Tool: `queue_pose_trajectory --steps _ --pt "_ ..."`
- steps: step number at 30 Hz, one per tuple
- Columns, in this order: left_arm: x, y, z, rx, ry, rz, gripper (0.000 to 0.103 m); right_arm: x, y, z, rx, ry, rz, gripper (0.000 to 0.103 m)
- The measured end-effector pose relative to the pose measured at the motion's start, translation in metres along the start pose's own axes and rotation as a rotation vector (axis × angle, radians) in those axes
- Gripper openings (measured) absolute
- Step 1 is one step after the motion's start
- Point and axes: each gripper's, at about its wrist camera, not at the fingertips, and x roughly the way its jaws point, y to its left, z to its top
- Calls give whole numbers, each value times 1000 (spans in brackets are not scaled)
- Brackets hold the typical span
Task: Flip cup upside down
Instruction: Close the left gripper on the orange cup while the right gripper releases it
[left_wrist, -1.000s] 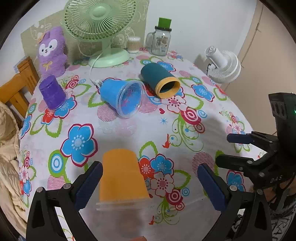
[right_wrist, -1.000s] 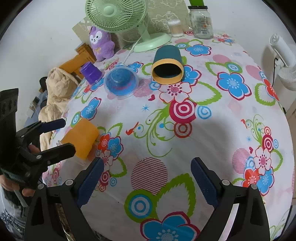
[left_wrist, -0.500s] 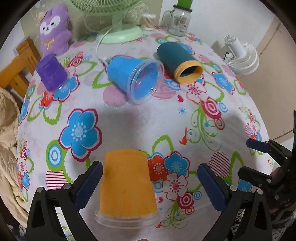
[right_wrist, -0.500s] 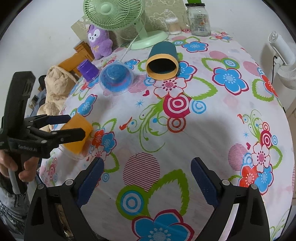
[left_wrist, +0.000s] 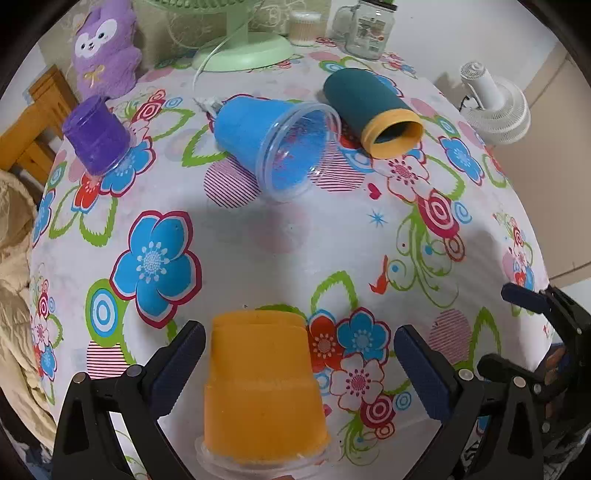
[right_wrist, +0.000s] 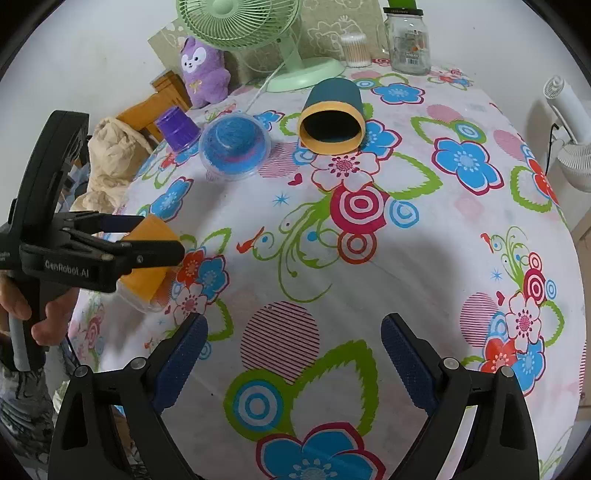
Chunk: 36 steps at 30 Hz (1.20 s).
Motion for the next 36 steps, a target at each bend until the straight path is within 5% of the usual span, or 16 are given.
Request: queue_pose_trajectory --steps 5,11,19,36 --pt "7 3 4 -28 39 9 103 1 -1 0 5 2 0 96" --pt "13 -1 5 -17 71 7 89 3 -2 1 5 5 3 96" --pt "18 2 3 -12 90 36 59 3 -3 0 6 10 8 96" --pt "-1 -11 -1 21 46 6 58 -3 2 -2 7 -2 30 96"
